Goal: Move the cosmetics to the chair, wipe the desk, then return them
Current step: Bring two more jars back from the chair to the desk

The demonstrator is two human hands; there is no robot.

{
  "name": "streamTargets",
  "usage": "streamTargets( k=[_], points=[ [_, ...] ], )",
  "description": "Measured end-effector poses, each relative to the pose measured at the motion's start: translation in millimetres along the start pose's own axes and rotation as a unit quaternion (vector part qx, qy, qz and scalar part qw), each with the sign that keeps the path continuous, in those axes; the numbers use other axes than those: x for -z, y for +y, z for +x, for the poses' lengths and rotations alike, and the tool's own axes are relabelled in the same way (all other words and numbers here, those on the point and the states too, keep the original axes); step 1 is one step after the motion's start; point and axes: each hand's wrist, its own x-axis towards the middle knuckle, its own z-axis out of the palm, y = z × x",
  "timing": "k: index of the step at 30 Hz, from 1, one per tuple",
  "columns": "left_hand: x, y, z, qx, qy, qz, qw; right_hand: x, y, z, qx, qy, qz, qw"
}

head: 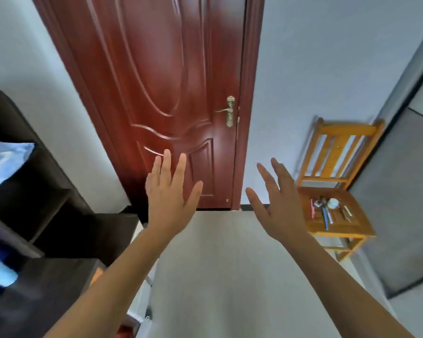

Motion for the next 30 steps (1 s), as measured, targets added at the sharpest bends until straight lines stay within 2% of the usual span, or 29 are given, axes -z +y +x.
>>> streamTargets(
  k=[5,10,18,24,30],
  points=[
    [-89,124,23,-0.066,-0.055,-0.045,0.995,77,130,-7,-0.082,0.003,-0.064,0.995],
    [-160,201,49,-0.118,-0.096,-0.073,0.986,113,226,-7,-0.145,0.005,-0.092,0.985],
    [-309,262,133,-0.159,-0.147,-0.124,0.968,91,361,38,-0.239,-0.023,-0.098,0.966],
    [-420,324,229,-0.141,-0.195,-0.19,0.952,76,465,108,-0.312,-0.052,-0.146,0.937],
    [-501,375,303,-0.191,-0.211,-0.183,0.941,80,546,162,-0.373,-0.046,-0.177,0.91]
  ],
)
